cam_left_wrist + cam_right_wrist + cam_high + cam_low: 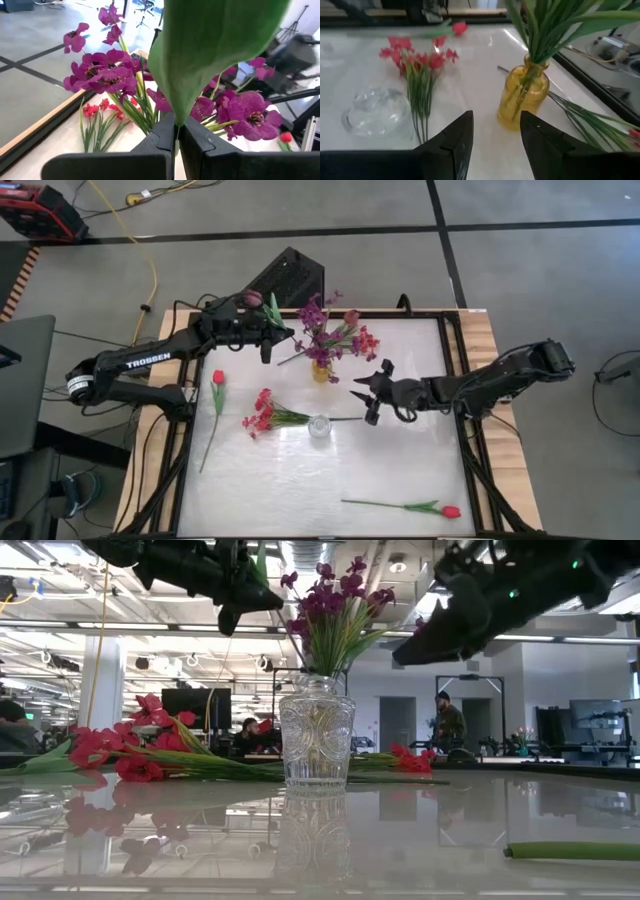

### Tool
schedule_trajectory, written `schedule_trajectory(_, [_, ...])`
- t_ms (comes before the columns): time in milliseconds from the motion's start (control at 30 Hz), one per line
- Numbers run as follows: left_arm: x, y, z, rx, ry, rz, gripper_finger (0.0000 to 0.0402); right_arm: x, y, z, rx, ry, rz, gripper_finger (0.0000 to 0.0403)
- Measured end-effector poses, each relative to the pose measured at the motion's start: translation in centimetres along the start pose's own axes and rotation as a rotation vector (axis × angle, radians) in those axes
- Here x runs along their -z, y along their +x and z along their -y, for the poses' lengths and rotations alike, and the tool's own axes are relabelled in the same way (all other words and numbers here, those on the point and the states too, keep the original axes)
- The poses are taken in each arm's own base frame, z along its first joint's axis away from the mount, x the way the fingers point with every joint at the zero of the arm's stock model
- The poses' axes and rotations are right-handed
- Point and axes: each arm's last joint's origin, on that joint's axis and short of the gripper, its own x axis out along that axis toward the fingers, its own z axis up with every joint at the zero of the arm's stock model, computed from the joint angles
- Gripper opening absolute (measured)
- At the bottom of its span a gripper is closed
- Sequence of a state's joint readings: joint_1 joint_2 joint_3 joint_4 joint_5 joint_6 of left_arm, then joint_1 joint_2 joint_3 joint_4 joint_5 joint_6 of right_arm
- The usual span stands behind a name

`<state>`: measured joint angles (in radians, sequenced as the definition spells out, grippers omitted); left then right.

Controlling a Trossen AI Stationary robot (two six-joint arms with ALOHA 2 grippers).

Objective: Sort flowers into vase by color
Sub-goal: Put the dark red tulip into the yellow vase

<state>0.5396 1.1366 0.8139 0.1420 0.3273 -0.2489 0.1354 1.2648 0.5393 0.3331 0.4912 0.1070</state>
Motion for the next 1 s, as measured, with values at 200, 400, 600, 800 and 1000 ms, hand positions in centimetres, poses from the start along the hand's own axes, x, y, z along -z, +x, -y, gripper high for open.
schedule_trajectory(200, [-0.2,0.0,0.1,0.013,-0.014,0.017,0.0,0.4,0.7,1.7,-0.011,0.053,0.044,0.0187])
schedule_trajectory(400, [-0.1,0.1,0.1,0.016,-0.016,0.017,0.0,1.3,2.9,2.2,0.0,0.059,0.083,0.0187])
schedule_trajectory(600, [0.2,0.7,0.4,0.024,-0.017,0.004,0.0,3.2,6.1,3.0,0.057,0.042,0.133,0.0187])
schedule_trajectory(800, [0.3,0.7,0.4,0.009,-0.019,-0.002,0.0,4.0,8.8,3.8,0.062,0.057,0.134,0.0187])
schedule_trajectory(1000, [0.4,0.7,0.4,0.007,-0.019,-0.008,0.0,3.6,11.1,3.8,0.049,0.05,0.139,0.0187])
